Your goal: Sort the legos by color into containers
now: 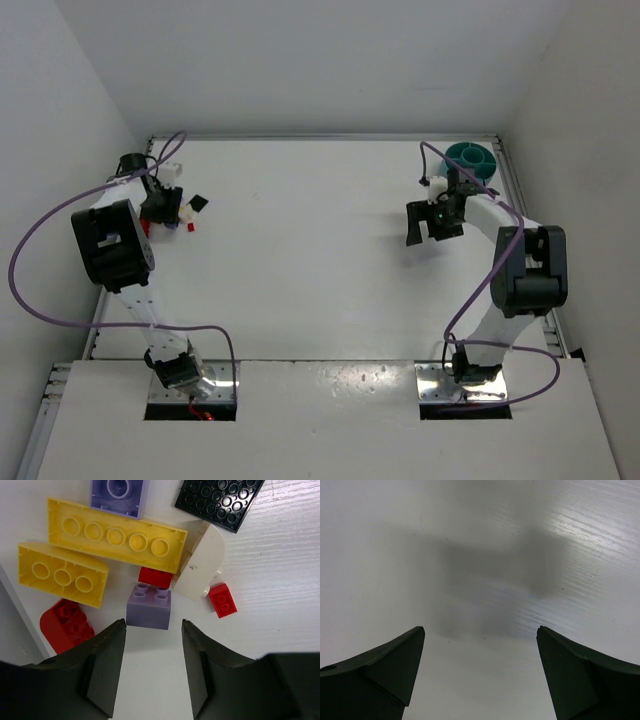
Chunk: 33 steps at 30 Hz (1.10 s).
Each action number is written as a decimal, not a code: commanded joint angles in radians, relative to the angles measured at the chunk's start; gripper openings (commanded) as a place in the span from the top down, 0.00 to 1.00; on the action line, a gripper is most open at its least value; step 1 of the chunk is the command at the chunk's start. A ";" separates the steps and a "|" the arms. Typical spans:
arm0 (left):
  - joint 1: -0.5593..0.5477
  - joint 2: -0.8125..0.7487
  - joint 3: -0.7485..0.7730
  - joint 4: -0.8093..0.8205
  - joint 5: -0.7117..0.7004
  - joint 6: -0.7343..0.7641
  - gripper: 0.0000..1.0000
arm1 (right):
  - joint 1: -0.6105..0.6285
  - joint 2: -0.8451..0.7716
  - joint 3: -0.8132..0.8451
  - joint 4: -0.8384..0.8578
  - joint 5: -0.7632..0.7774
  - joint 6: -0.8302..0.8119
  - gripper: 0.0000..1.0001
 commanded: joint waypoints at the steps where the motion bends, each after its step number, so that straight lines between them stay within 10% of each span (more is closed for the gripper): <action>1: -0.003 0.015 -0.002 0.016 0.008 -0.020 0.46 | 0.003 0.014 0.042 0.002 -0.026 -0.010 0.06; 21: -0.003 -0.069 -0.056 0.029 0.121 -0.011 0.78 | 0.003 -0.045 0.042 -0.027 -0.121 -0.038 0.10; 33: -0.059 -0.520 -0.148 -0.338 0.729 0.101 0.90 | 0.083 -0.028 0.153 -0.039 -0.855 0.150 0.09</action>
